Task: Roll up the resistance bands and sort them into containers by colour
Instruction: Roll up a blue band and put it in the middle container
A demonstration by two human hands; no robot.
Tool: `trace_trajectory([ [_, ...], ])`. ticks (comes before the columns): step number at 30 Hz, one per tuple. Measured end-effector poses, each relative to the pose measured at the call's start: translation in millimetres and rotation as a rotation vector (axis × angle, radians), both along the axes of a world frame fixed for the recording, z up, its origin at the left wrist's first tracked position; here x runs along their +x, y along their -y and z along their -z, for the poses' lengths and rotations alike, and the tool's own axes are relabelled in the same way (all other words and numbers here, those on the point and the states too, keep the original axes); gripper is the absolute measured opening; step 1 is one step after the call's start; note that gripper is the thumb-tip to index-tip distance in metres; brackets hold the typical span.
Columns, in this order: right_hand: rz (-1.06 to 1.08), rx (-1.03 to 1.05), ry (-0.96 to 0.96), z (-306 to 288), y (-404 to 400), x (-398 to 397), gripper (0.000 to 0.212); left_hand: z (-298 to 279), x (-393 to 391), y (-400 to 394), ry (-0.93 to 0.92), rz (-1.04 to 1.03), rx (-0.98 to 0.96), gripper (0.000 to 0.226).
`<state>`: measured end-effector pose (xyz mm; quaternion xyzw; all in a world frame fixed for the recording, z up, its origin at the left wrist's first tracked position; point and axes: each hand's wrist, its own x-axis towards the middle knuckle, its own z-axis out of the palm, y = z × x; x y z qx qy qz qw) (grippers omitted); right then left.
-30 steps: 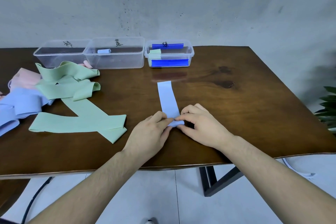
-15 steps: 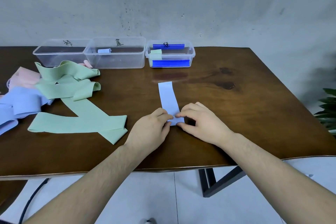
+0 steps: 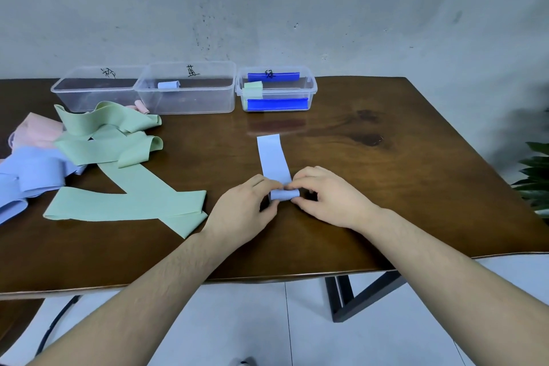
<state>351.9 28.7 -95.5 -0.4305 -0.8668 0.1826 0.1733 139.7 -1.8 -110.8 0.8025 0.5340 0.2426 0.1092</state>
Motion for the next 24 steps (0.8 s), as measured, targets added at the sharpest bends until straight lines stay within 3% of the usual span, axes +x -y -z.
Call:
trace_trajectory([
  [11,0.064,-0.088,-0.082,0,37,4,0.035,3,-8,32,0.064,0.073,0.03,0.021],
  [18,0.081,-0.075,-0.119,8,36,2,0.018,3,-5,30,0.036,0.076,0.056,0.02],
  [24,0.076,0.089,-0.065,14,36,2,0.021,3,-8,26,0.055,0.093,0.008,0.022],
])
